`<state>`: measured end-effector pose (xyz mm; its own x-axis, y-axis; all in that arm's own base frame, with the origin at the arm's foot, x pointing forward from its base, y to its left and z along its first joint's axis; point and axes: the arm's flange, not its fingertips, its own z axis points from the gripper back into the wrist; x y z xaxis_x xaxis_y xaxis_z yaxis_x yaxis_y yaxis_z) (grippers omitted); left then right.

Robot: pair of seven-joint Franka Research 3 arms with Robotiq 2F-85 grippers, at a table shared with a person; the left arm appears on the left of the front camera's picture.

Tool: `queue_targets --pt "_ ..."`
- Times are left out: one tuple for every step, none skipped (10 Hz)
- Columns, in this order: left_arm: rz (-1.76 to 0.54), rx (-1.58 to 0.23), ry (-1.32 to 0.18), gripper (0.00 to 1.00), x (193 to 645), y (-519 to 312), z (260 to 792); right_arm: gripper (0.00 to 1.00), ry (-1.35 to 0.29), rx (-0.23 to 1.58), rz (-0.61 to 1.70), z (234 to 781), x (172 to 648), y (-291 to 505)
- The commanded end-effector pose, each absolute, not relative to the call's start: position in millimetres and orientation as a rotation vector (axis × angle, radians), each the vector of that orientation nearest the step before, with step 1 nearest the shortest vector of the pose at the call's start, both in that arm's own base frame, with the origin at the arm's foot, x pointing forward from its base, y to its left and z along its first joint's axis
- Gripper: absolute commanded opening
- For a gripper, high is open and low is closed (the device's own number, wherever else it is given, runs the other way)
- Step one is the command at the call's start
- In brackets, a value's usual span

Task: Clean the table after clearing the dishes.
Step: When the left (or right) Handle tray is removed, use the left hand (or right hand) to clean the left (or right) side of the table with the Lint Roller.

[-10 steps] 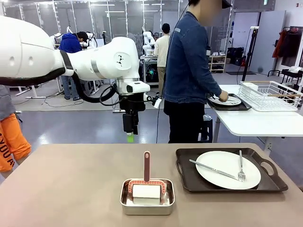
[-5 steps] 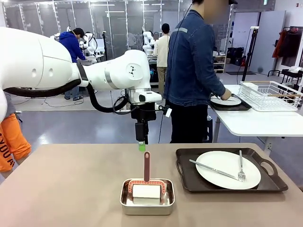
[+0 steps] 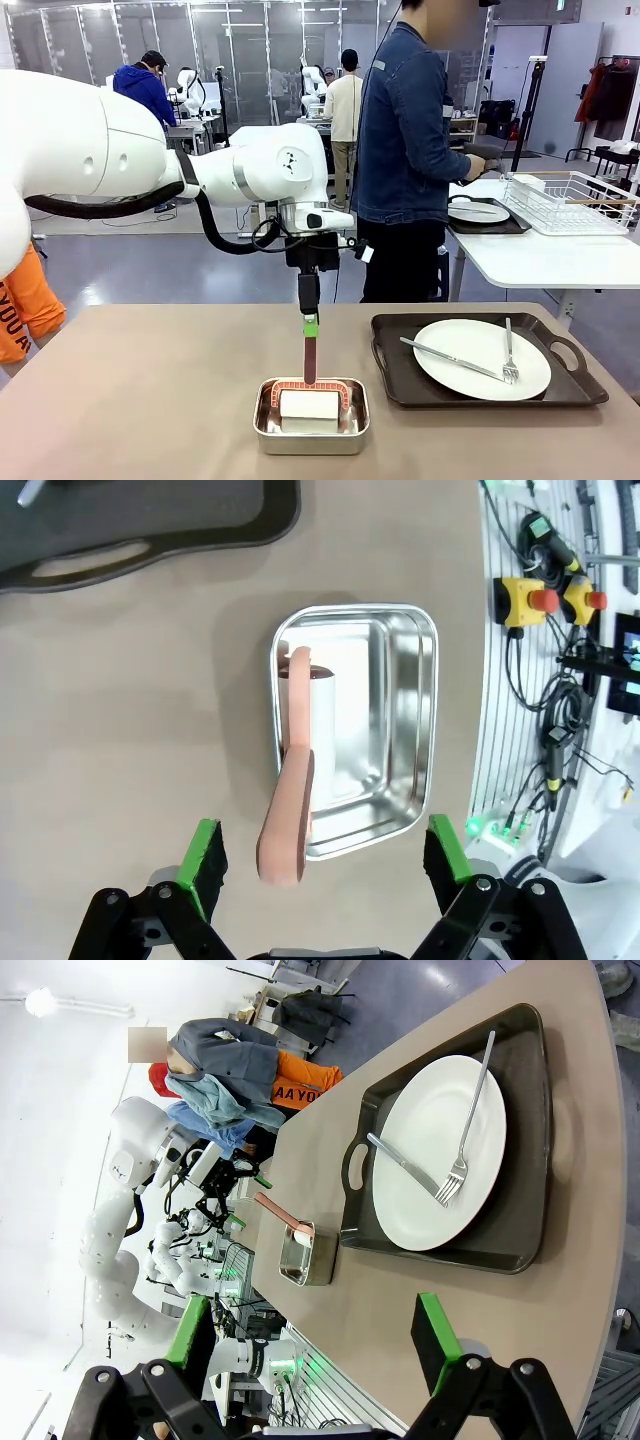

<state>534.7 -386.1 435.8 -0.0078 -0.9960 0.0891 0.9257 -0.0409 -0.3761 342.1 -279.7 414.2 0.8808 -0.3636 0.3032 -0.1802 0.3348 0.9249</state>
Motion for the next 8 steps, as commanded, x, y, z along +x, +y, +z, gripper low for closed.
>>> queue_targets --pt "-1.542 -0.356 0.299 1.0 529.2 -393.3 421.6 1.0 -0.519 1.239 -0.121 417.8 340.4 -279.3" --pt "-1.542 -0.347 0.31 1.0 527.6 -393.0 414.6 1.0 -0.519 1.239 -0.121 417.8 340.4 -279.3" --pt "-1.536 -0.354 0.307 1.0 526.1 -390.0 409.8 1.0 -0.519 1.239 -0.121 417.8 340.4 -279.3" --pt "-1.548 -0.365 0.311 1.0 524.1 -390.3 408.7 1.0 -0.519 1.239 -0.121 417.8 340.4 -279.3" --pt "-1.564 -0.356 0.314 0.83 522.3 -391.7 406.5 1.0 -0.519 1.239 -0.121 417.8 340.4 -279.3" --pt "-1.558 -0.327 0.342 0.59 521.8 -391.2 407.5 1.0 -0.519 1.239 -0.121 417.8 340.4 -279.3" --pt "-1.556 -0.302 0.351 0.27 521.0 -389.3 407.2 1.0 -0.519 1.239 -0.121 417.8 340.4 -279.3" --pt "-1.555 -0.319 0.36 0.0 521.7 -387.1 405.2 1.0 -0.519 1.239 -0.121 417.8 340.4 -279.3"
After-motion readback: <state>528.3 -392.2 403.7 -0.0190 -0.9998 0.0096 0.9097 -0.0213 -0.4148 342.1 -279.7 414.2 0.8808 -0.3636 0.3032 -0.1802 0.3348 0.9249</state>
